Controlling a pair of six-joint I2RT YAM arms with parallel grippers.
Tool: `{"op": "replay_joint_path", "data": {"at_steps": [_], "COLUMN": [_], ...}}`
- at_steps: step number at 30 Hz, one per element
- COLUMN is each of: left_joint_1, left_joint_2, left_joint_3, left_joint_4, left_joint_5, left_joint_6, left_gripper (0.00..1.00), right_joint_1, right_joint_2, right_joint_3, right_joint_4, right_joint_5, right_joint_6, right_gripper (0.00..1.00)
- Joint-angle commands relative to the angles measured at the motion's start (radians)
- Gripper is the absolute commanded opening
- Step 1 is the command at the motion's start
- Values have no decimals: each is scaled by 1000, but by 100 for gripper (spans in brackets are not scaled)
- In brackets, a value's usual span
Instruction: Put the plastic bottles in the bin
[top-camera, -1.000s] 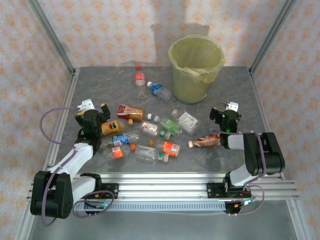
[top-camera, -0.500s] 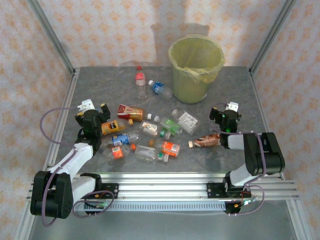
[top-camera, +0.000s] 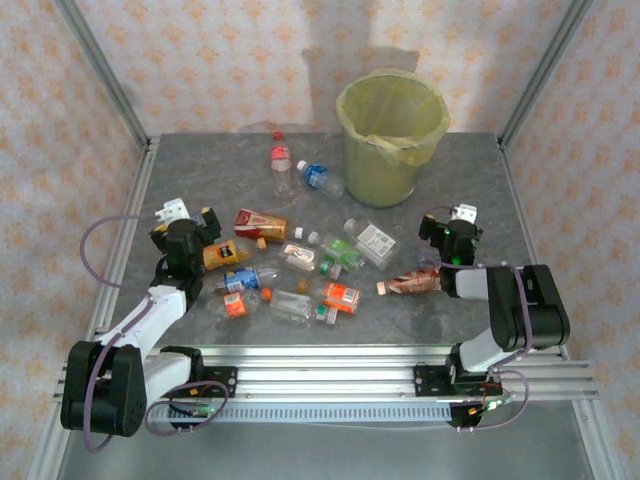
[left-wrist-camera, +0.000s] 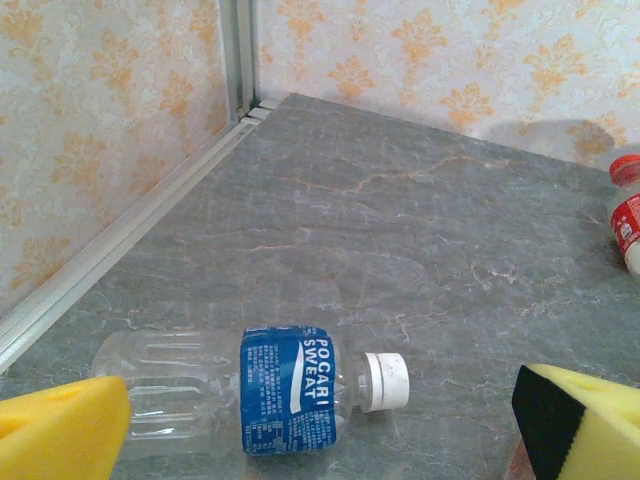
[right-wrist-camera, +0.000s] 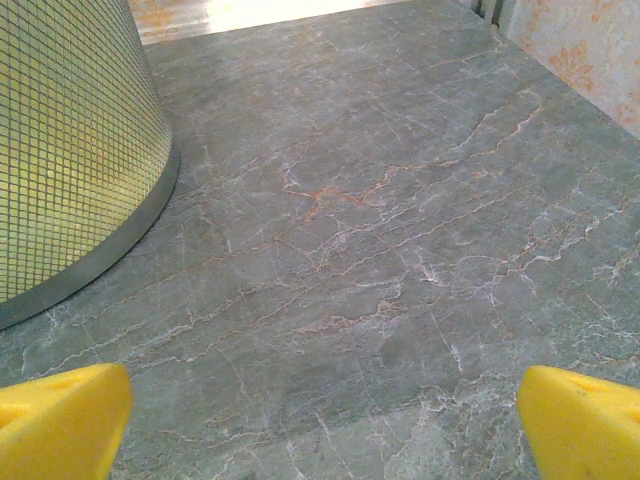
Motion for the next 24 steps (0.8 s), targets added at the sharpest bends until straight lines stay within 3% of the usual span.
{"op": "replay_joint_path", "data": {"at_steps": [1,9,17,24], "left_joint_1": [9,9,9,9], "left_joint_2": [8,10,-30,-73], "left_joint_3": [4,10,44,108], "left_joint_4": [11,-2,-75,-217], "left_joint_5": [-6,-13,-20,-12], "left_joint_6": [20,21,-27,-97], "left_gripper": [100,100,100,100], "right_joint_1": [2,2,3,2], "right_joint_2": [6,3,-127,-329], "right_joint_3": [12,10,70,219], "right_joint_4": [0,6,-195,-622], "right_joint_5": [2,8,39,157], "right_joint_6": [-6,-6,4,109], "right_gripper": [99,99,99,99]}}
